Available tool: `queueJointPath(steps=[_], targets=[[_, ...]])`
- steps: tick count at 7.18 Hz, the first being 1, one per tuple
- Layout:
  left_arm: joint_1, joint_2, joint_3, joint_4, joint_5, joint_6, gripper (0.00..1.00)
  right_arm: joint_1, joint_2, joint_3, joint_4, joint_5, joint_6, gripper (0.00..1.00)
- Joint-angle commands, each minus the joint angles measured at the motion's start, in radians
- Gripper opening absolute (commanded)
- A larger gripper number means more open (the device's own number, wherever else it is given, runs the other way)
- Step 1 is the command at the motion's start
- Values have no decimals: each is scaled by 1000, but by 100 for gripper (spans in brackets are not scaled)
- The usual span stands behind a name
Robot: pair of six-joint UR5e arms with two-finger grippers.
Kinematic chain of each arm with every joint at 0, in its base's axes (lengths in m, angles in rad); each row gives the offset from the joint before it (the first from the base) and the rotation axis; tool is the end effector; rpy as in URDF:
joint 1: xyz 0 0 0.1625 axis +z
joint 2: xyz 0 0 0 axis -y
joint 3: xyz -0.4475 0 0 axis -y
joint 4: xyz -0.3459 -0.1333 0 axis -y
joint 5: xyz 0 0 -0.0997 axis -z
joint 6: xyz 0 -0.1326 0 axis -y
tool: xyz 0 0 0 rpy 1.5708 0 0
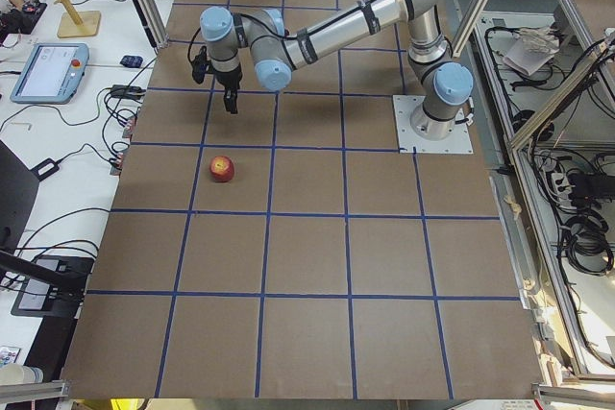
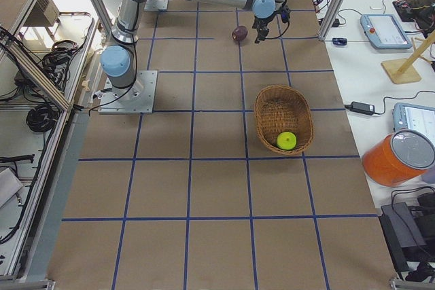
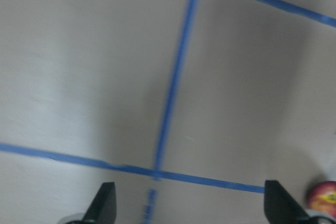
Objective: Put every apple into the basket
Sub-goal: 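Move the right gripper over the purple apple while the left reaches for the red apple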
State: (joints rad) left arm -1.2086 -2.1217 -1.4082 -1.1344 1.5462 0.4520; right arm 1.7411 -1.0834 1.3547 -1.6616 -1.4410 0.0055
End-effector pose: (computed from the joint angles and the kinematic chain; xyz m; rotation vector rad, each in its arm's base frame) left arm 0.1063 -0.6659 0.2852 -0.1417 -3.1337 0.0846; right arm 0.2529 -0.5829 0.3179 -0.2305 3.0060 0.2890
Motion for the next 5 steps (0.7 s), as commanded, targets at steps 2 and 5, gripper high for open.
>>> queueJointPath(steps=[2, 5], targets=[[99, -132, 112, 9, 17, 116, 100, 121, 5, 163, -258, 54, 7, 100], [104, -188, 101, 12, 58, 116, 100, 146, 23, 271, -429, 60, 7, 100]])
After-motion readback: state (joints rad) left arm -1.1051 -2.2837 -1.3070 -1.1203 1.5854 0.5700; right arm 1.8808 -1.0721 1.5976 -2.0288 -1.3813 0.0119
